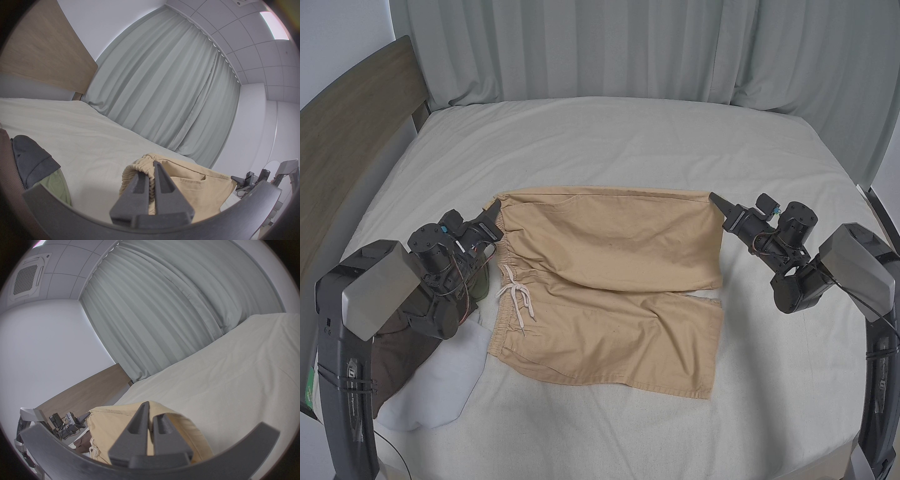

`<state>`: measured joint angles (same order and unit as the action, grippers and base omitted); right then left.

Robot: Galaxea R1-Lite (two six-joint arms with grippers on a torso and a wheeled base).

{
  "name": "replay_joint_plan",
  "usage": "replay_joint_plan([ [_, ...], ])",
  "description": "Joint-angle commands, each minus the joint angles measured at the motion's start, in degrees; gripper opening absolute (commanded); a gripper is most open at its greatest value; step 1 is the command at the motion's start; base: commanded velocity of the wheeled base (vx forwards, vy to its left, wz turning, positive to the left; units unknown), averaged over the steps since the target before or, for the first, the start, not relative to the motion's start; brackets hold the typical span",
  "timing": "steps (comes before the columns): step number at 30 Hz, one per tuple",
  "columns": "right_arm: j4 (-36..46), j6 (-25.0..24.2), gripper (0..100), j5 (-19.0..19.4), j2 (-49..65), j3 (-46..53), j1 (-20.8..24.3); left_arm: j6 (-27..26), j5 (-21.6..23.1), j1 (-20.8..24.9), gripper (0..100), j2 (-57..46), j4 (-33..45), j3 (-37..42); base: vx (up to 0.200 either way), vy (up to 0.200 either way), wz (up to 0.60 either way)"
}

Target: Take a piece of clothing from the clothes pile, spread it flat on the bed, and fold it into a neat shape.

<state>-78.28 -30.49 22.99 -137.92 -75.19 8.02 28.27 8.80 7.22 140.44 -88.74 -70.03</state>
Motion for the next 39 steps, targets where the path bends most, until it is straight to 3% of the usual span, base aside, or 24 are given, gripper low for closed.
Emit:
replay_joint_plan([
  [1,-0.03,-0.01,0,-0.05,-0.06,-0.13,0.06,0.21,-0.01,-0.01,0,-0.16,-0.03,-0.01,0.0,0.0,0.0],
  [4,-0.03,0.08,0,0.04,-0.06,-0.66,0.06,0.21,0.08,-0.1,0,-0.07,0.05,-0.1,0.0,0.0,0.0],
  [5,-0.03,-0.01,0,0.04,-0.06,-1.01,0.06,0.29,0.08,-0.1,100,-0.07,0.05,-0.1,0.0,0.0,0.0],
  [6,-0.03,-0.01,100,0.04,-0.15,-1.36,0.15,0.56,0.16,-0.1,100,-0.07,0.14,-0.19,0.0,0.0,0.0],
  [14,0.05,-0.01,100,-1.19,-0.5,-3.38,-0.11,2.67,-0.19,-0.01,100,-0.25,1.02,-0.01,0.0,0.0,0.0],
  [21,-1.09,-0.01,100,-1.28,2.66,5.14,0.5,2.67,-0.19,0.08,100,-1.13,1.81,3.33,0.0,0.0,0.0],
  [31,-6.1,0.17,100,-1.28,9.52,18.59,2.7,2.49,0.34,-0.19,100,-7.11,2.16,16.86,0.0,0.0,0.0],
  [39,-10.14,4.47,100,-1.28,15.23,32.3,2.96,1.79,2.27,-0.36,100,-16.95,1.28,32.95,0.0,0.0,0.0],
])
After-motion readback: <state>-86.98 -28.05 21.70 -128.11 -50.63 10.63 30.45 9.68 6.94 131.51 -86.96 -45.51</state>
